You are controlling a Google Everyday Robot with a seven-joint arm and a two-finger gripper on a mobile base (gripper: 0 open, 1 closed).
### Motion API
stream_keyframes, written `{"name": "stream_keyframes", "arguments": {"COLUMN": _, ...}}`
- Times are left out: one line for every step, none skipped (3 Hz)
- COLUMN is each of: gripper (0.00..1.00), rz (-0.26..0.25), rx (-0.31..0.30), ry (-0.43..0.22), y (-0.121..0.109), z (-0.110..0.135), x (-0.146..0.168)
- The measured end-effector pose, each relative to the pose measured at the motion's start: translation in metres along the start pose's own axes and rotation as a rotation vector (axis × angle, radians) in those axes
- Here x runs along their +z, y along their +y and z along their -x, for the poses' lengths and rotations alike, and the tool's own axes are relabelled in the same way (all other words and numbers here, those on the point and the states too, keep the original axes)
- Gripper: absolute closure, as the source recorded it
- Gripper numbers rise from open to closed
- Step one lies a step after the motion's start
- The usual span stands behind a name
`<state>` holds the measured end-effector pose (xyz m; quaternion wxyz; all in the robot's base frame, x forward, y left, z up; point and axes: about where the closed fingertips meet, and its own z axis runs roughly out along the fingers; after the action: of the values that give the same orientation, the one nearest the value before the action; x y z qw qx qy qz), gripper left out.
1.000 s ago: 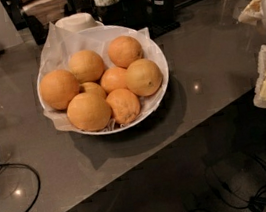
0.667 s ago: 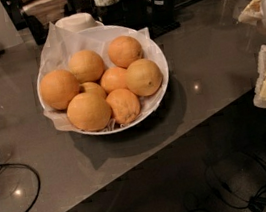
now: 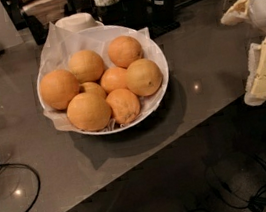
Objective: Pick orange from white bowl
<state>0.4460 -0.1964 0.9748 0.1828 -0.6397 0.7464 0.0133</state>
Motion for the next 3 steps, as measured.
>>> {"name": "stream_keyframes", "arguments": {"gripper": 0.00, "rz": 0.106, "rx": -0.165, "ry": -0.130, "y": 0.002, "z": 0.036, "x": 0.010}}
{"name": "stream_keyframes", "arguments": {"gripper": 0.00, "rz": 0.212, "rx": -0.368, "ry": -0.271, "y": 0.012, "z": 0.075, "x": 0.013}}
{"name": "stream_keyframes", "arguments": {"gripper": 0.00, "rz": 0.246, "rx": -0.519, "ry": -0.387, "y": 0.015, "z": 0.107, "x": 0.010}}
